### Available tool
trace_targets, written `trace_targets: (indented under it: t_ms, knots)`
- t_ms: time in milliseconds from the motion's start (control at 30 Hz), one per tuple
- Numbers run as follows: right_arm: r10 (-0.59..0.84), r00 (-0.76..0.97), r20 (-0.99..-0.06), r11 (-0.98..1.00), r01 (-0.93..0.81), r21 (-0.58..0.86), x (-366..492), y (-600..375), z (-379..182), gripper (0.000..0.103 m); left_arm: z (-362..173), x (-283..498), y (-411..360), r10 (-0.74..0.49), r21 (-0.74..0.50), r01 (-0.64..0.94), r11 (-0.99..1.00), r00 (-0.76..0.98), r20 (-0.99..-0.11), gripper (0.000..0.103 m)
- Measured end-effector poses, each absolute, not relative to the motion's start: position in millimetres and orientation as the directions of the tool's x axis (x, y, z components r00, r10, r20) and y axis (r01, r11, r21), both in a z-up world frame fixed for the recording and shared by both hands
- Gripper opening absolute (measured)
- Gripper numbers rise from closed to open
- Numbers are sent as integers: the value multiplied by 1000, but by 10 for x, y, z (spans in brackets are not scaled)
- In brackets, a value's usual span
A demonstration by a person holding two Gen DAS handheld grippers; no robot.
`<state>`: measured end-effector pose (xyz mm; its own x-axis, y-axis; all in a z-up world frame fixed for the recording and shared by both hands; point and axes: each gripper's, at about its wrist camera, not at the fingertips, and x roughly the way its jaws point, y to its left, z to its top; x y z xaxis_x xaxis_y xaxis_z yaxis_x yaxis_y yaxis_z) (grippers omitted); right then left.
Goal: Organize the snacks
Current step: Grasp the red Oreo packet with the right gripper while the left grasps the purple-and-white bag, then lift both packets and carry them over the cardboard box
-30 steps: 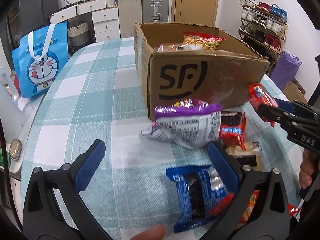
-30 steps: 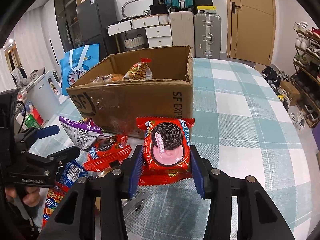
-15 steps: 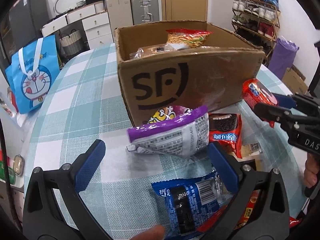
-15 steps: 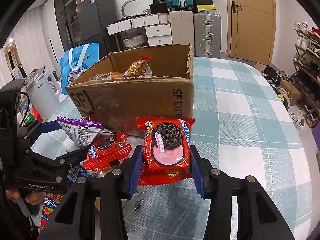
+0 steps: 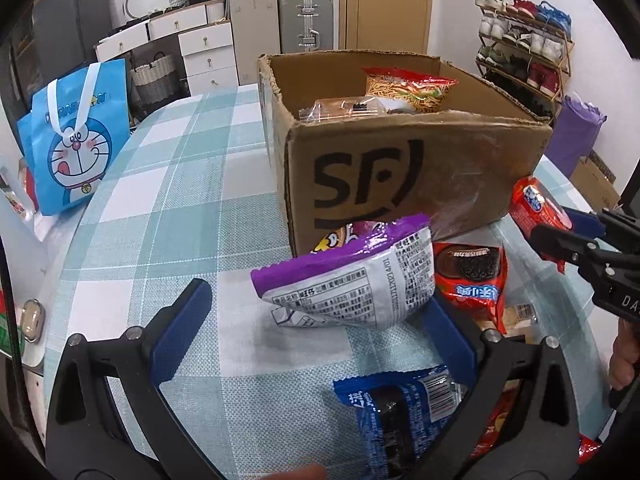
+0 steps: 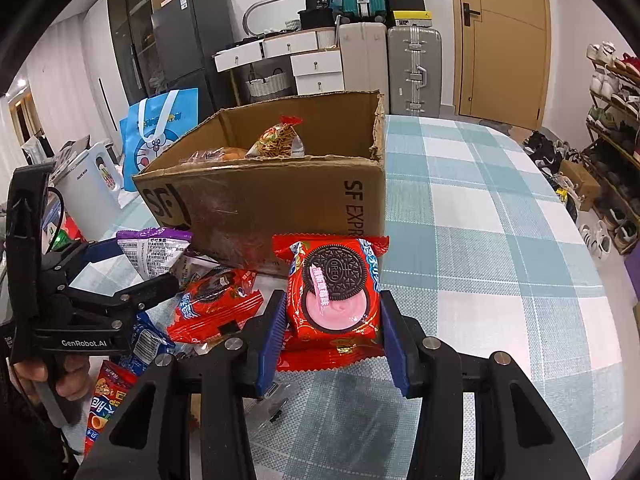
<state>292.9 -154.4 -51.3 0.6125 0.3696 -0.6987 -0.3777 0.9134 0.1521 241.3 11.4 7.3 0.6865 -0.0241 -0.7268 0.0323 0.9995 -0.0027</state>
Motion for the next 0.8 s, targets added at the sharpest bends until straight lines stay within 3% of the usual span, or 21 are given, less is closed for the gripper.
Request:
trace_targets:
  t_ms: [200,367,800]
  knots:
    - [372,613,-697,912,-380,153,2917,-1535,-503,46,87,2359,22,-46,10,76,997,700,-713,85]
    - [372,612,-698,913,-379,153,2916,-1536,-504,46,112,2300,-64,-88,13,135,991,714,-695,62]
    - [383,617,-687,908,-386,160,2858,-1503,-443,46,153,2164,-41,-111,3,154,988,727,-678,61]
